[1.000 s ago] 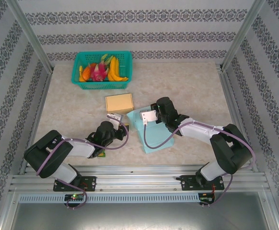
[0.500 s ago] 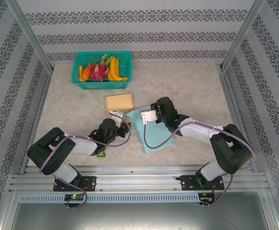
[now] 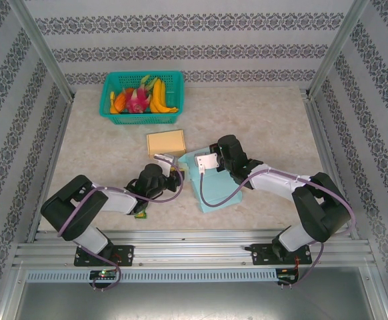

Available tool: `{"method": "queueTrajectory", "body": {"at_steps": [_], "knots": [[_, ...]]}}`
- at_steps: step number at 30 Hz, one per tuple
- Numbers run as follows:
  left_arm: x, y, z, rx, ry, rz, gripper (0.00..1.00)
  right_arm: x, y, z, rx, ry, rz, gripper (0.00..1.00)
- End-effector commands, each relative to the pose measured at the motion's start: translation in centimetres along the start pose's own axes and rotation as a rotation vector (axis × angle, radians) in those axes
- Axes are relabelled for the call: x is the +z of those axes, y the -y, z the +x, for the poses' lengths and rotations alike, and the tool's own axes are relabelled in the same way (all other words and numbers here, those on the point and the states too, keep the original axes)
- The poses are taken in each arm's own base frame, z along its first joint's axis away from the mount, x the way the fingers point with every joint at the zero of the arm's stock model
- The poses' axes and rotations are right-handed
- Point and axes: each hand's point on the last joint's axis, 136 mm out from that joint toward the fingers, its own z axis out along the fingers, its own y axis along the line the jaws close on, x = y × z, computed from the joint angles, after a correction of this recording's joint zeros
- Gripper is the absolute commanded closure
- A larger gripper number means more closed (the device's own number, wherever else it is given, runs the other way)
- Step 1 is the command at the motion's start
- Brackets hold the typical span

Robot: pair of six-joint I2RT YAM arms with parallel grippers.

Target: Fold the paper box

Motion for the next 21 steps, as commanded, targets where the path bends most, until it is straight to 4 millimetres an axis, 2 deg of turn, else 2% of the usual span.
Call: {"method": "queueTrajectory", "body": {"at_steps": [1,12,21], "knots": [[0.6,0.8,-1.3,-0.042,0.032,0.037,0.65,-0.6,0.5,-0.2,0.01,0.01,0.024,1.0],[0.2,3.2,-1.9,-0.04,0.045,0.107,0.68,-0.5,0.6,-0.3,0.007,-0.004,0.033,1.0],[-0.3,3.4,-1.6,-0.037,0.044,0.111,0.71,-0.2,0.8,-0.8,0.012,-0.037,0.075,1.0]]}}
